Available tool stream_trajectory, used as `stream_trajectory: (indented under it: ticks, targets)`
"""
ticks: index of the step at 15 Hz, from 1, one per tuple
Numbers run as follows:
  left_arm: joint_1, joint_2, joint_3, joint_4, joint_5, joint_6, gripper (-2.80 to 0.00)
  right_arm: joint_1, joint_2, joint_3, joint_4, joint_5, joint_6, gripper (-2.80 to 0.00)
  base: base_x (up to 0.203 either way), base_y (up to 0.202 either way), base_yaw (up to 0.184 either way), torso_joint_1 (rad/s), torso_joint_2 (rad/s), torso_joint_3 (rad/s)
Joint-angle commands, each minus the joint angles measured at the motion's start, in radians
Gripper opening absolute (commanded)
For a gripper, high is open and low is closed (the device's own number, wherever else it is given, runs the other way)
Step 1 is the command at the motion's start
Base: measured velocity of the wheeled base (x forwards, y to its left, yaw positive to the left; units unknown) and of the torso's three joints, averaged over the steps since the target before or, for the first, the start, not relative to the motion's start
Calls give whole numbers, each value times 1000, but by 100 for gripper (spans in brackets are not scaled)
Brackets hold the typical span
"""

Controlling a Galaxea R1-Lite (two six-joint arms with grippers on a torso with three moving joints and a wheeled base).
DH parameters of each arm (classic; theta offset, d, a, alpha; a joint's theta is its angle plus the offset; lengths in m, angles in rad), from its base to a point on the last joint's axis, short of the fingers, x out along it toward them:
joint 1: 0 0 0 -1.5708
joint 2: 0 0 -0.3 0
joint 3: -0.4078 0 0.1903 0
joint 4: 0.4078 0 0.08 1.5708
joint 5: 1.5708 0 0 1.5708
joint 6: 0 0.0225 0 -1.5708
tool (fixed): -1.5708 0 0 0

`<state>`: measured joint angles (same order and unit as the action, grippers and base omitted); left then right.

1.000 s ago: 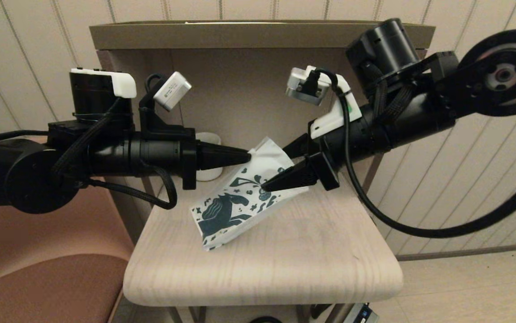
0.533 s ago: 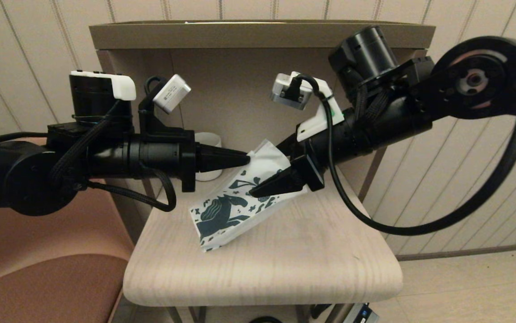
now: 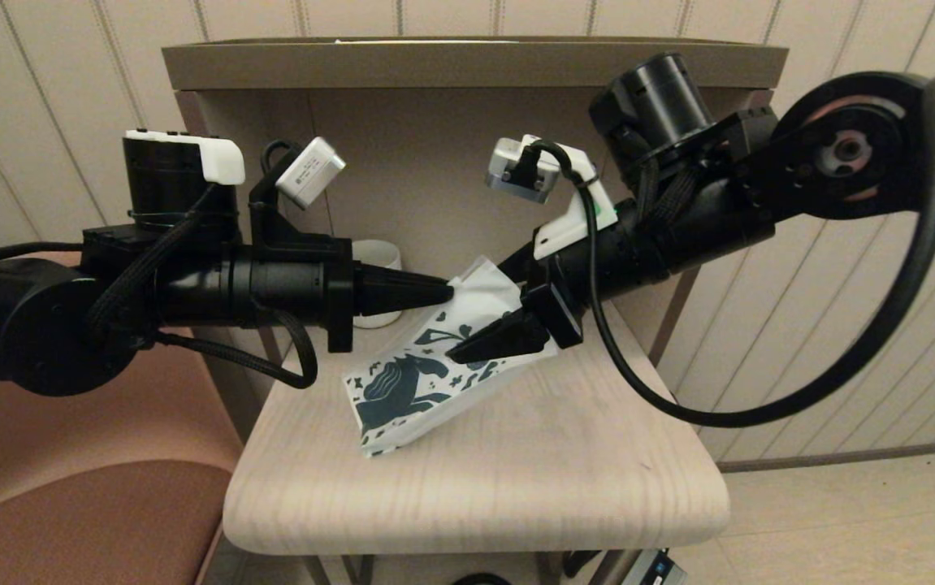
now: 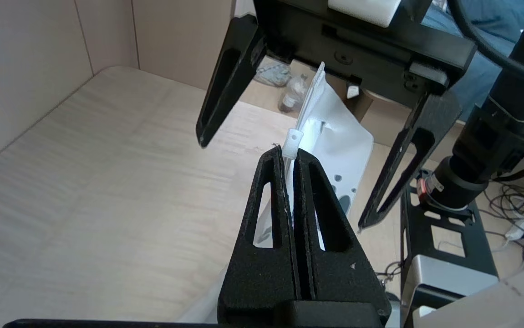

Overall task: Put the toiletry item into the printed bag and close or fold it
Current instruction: Hand it to the other hand

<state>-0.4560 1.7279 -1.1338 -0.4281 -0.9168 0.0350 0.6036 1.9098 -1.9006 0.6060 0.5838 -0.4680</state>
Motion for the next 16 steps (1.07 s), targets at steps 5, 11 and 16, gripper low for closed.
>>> stream_trajectory:
  ticks: [5,11,16]
  targets:
    - [0,-2,1,-3,-7,0,-280,-1,6,0,2,5,-1,0,0,0,0,0,0,0]
    - [-1,-14,5,-3,-7,0,-280,-1,6,0,-2,6,1,-280,0,0,0,0,0,0]
    - [-1,-14,5,-3,-7,0,-280,1,6,0,-4,7,0,-280,0,0,0,0,0,0]
